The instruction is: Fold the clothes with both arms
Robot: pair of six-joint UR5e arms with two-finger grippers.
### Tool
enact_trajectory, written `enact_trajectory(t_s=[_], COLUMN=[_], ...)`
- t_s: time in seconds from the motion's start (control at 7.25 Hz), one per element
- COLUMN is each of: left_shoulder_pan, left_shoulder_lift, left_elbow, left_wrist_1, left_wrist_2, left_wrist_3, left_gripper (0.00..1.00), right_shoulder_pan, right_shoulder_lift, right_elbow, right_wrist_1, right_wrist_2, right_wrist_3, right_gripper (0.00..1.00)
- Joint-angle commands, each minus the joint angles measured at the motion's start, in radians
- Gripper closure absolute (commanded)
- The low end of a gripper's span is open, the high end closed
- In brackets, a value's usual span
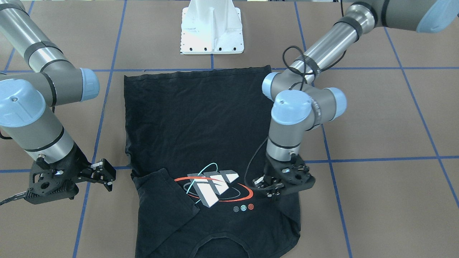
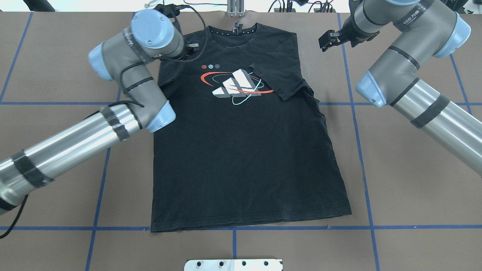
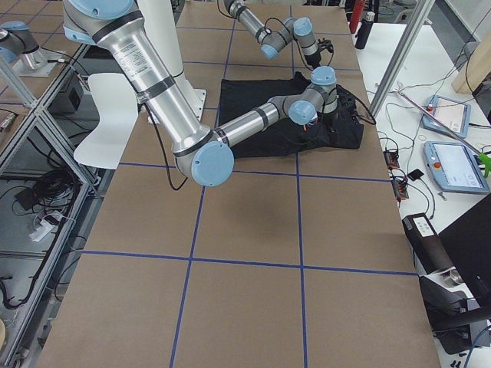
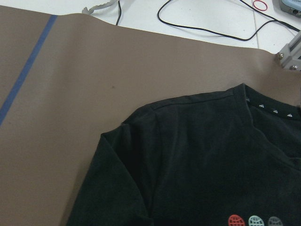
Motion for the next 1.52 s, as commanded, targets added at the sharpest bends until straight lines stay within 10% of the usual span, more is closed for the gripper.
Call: enact_trajectory(t_s=[0.0, 0.14, 0.28, 0.96, 1.38], left_shoulder_pan=[0.017, 0.017, 0.016, 0.153, 0.376], left_shoulder_lift=[-0.066, -0.066, -0.060, 0.478, 0.638], left_elbow=[0.072, 0.072, 0.057, -0.770, -0.900], left_wrist_1=[0.001, 0.003, -0.002, 0.047, 0.047], left_wrist_2=[0.027, 0.027, 0.021, -0.047, 0.031], left_wrist_3=[-0.044, -0.060, -0.022, 0.131, 0.025], left_gripper=[1.00, 1.00, 0.08, 0.00, 0.00], right_shoulder_pan=[-0.002, -0.005, -0.006, -0.238, -0.432], right_shoulder_lift=[0.001, 0.001, 0.002, -0.261, -0.584], right_elbow=[0.002, 0.002, 0.005, 0.430, 0.712], right_wrist_1=[0.000, 0.000, 0.000, -0.014, -0.003], right_wrist_2=[-0.001, -0.001, -0.004, -0.164, -0.293], right_wrist_3=[0.000, 0.000, 0.005, 0.331, 0.478], right_gripper=[0.00, 0.00, 0.00, 0.00, 0.00])
